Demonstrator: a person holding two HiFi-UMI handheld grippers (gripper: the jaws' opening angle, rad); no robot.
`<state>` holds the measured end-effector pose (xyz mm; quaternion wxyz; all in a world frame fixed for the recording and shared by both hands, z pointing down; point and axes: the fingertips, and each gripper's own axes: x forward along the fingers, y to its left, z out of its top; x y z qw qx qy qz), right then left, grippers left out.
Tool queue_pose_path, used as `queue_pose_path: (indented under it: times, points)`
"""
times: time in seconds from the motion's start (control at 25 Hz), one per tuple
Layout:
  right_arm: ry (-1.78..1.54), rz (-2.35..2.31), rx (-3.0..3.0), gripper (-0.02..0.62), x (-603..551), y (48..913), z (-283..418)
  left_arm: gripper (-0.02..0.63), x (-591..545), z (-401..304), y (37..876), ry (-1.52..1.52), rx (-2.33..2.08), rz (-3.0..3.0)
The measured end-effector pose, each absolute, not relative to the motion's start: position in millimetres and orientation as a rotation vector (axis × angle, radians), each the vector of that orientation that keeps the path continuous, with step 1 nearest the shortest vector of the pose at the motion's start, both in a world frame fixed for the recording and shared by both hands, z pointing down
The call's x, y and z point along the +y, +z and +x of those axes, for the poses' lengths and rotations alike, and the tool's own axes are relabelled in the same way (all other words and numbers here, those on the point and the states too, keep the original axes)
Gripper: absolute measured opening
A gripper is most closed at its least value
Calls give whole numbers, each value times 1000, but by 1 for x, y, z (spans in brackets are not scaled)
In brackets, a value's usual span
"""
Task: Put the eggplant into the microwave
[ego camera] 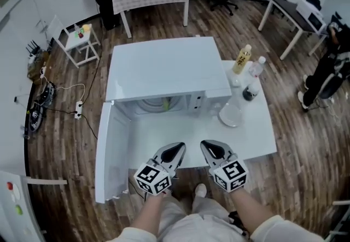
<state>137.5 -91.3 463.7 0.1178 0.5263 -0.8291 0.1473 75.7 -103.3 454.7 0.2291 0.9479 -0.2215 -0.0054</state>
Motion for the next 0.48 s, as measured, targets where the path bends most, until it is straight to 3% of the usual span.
queue_pose_path:
  times: [0.48]
  points:
    - [361,1526,-2474,32,-53,433,150,2,-66,103,426,45,-409,2679]
